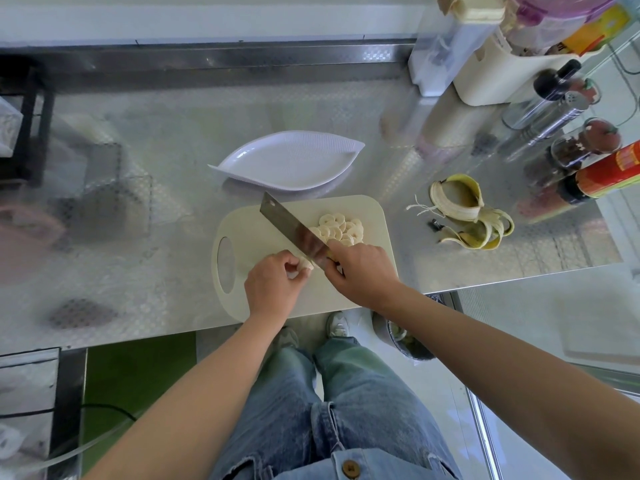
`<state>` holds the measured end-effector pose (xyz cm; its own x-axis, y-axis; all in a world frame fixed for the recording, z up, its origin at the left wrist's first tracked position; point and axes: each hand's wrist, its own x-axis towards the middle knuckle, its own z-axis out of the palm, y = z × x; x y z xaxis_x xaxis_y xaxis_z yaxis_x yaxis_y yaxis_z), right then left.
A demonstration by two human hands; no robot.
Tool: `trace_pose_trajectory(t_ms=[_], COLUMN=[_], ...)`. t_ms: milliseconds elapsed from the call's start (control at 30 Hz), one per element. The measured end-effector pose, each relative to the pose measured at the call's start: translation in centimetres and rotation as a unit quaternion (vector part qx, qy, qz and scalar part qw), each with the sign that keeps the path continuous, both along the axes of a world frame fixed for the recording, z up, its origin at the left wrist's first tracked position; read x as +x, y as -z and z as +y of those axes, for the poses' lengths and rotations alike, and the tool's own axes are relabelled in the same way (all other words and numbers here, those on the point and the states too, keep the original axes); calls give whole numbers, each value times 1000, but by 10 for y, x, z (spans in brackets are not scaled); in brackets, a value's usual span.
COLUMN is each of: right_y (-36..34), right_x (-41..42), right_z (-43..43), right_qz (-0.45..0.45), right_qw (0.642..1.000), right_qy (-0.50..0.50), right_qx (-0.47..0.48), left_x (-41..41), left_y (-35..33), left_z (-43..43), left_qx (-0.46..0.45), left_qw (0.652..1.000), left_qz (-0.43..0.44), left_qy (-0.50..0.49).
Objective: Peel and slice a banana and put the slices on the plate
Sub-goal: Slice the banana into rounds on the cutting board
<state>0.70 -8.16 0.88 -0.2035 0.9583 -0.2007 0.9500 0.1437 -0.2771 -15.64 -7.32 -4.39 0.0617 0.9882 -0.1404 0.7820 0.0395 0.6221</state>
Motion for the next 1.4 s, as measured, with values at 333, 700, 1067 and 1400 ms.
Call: trace_pose_trajectory(t_ms=[333,700,1067,1400], right_y=[-4,16,-5,7], right_x=[-4,-6,-5,-6], right_z=[-2,-4,-1,-5], right_qz=[-23,-30,-2,-27], right_qw=[999,999,1000,999], right_qy=[-19,-10,-12,-22], right_qx=[-18,-37,-3,-33], left_x=[-1,-1,-1,-1], left_y=[3,2,0,2], left_z=[1,0,1,1], left_qx=[-5,-11,-3,-18], left_qw=[1000,1000,1000,1000], left_qz=[3,-5,-5,-8], left_qy=[4,-1,3,1])
